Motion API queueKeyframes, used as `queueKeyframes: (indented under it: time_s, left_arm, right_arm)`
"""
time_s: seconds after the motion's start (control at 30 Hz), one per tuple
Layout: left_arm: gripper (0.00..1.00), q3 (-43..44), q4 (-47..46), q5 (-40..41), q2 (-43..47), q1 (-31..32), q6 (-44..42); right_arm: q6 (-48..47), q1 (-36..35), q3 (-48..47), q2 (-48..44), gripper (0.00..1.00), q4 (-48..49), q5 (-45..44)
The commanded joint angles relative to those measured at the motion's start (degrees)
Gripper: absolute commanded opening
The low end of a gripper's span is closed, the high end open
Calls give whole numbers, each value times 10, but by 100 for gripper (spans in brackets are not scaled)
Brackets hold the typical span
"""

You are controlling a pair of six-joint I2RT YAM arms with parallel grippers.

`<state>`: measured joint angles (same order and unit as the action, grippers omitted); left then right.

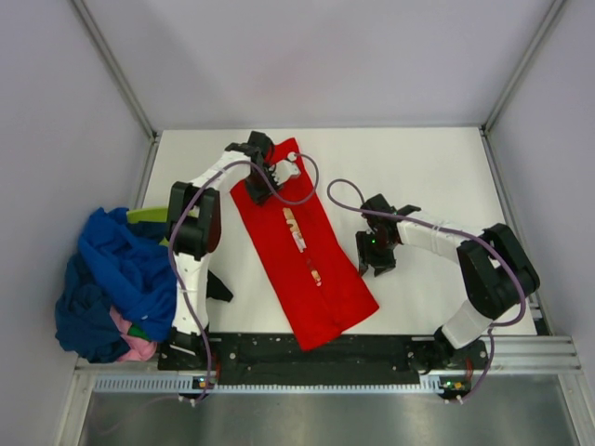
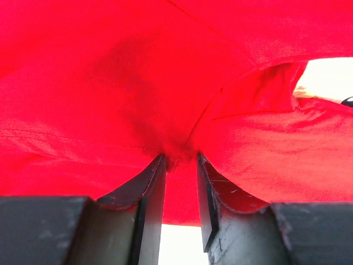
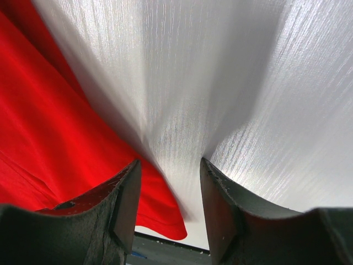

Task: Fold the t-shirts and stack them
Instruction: Rotate the tshirt 90 degrees

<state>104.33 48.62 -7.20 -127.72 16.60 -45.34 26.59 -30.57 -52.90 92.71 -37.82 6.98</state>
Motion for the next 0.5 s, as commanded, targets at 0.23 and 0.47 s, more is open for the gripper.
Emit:
queueKeyframes:
  time_s: [0.23,0.47]
  left_arm:
    - [0,26,17,15,19,1,16]
    - [0,6,21,28,70,2,28]
  right_arm:
    - [-7,2,19,11,47,23,-8]
    - [-7,2,21,11,47,24,-7]
